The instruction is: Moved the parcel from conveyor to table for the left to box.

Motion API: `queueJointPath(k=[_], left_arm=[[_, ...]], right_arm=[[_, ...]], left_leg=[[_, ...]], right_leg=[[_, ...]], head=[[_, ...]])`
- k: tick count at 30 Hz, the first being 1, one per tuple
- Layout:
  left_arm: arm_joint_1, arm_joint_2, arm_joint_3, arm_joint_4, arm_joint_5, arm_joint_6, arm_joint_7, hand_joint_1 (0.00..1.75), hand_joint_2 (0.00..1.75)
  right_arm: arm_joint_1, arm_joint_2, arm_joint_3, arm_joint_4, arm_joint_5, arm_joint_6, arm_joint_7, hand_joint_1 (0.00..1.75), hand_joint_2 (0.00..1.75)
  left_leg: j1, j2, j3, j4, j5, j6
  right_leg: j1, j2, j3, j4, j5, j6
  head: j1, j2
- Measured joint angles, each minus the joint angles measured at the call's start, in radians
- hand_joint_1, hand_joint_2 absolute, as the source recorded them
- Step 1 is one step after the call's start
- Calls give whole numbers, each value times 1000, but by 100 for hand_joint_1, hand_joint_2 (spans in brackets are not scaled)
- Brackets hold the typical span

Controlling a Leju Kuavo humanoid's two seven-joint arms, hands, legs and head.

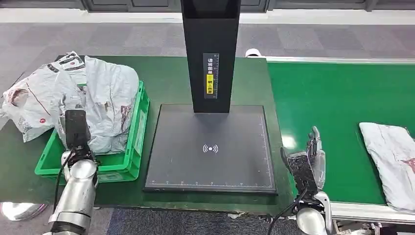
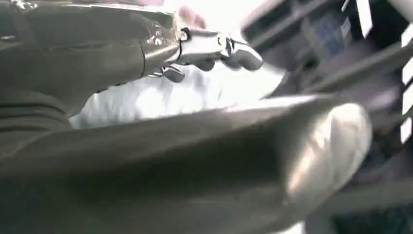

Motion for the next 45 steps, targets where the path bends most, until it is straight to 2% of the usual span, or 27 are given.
queueJointPath(k=[4, 19, 20, 26, 27, 38, 42, 45], left_arm=[[20, -9, -18, -52, 29, 9, -35, 0, 0], [36, -21, -34, -100, 30, 11, -36, 0, 0], [36, -22, -34, -100, 30, 11, -36, 0, 0], [39, -25, -55, -103, 95, -44, -70, 0, 0], [40, -28, -64, -105, 100, -50, -76, 0, 175], [42, -36, -98, -108, 129, -74, -90, 0, 175], [51, -55, -144, -108, 201, -176, -165, 0, 175], [55, -84, -224, -94, 243, -256, -197, 0, 175]], right_arm=[[-1, 0, -13, 0, -2, -9, 0, 0, 0], [-1, 0, -17, 0, -3, -10, 0, 0, 0], [-1, 0, -17, 0, -3, -10, 0, 0, 175], [-3, 0, -23, 1, -6, -19, -2, 0, 175], [-4, 0, -27, 2, -6, -21, -2, 0, 175], [-8, 0, -44, 10, 6, -47, -8, 0, 175], [-27, -2, -53, 39, 94, -147, -3, 0, 175], [-65, -13, -69, 87, 163, -223, 6, 0, 175]], left_leg=[[0, 0, -1, 0, 0, 0], [0, 0, -1, 0, 0, 0], [0, 0, -1, 0, 0, 0], [0, 0, -1, 0, 0, 0], [0, 0, -1, 0, 0, 0], [0, 0, -1, 0, 0, 0], [0, 1, -1, 0, 0, 0], [0, 0, -2, 0, 0, 0]], right_leg=[[0, -1, 0, 0, 0, 0], [1, 1, -1, 0, 0, 0], [1, 1, -1, 0, 0, 0], [0, 1, -1, 0, 0, 0], [0, 1, -1, 0, 0, 0], [1, 2, -2, 0, 0, 0], [0, 1, -2, 0, 0, 0], [-2, 1, -2, 0, 1, 1]], head=[[0, 0], [0, 0], [0, 0], [0, 0], [0, 0], [0, 0], [0, 0], [0, 0]])
